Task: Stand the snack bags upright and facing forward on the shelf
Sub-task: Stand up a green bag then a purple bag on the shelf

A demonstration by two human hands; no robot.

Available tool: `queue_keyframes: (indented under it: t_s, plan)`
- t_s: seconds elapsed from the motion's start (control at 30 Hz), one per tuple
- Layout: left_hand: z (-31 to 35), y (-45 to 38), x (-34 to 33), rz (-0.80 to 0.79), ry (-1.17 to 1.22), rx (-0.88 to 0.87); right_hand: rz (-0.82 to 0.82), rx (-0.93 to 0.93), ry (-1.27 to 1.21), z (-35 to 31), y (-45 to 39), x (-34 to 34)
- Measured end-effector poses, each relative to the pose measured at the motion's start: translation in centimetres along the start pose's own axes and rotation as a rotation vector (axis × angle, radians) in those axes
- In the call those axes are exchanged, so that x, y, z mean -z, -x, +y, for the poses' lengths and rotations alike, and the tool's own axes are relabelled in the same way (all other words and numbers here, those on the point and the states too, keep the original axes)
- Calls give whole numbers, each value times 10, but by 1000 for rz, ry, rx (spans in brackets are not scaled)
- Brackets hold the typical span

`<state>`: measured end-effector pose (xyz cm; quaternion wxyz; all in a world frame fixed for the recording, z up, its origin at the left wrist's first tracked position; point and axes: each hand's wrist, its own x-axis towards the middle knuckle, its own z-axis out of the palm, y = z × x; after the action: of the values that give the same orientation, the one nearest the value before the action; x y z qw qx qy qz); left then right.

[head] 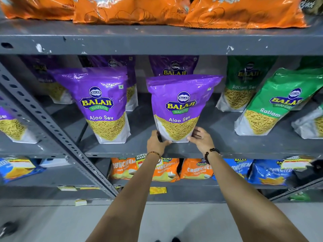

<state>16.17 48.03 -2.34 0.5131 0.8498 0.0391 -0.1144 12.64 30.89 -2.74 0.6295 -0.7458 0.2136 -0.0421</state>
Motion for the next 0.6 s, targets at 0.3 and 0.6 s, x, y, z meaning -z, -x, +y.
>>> queue_keyframes:
  t_s: [0.3,0.6]
  plan:
    - [5,5,2,-21,8,12,-37,-21,53,-3,-1,0]
    - [9,7,2,-26,16,20,-18,41,187,-5,4,-7]
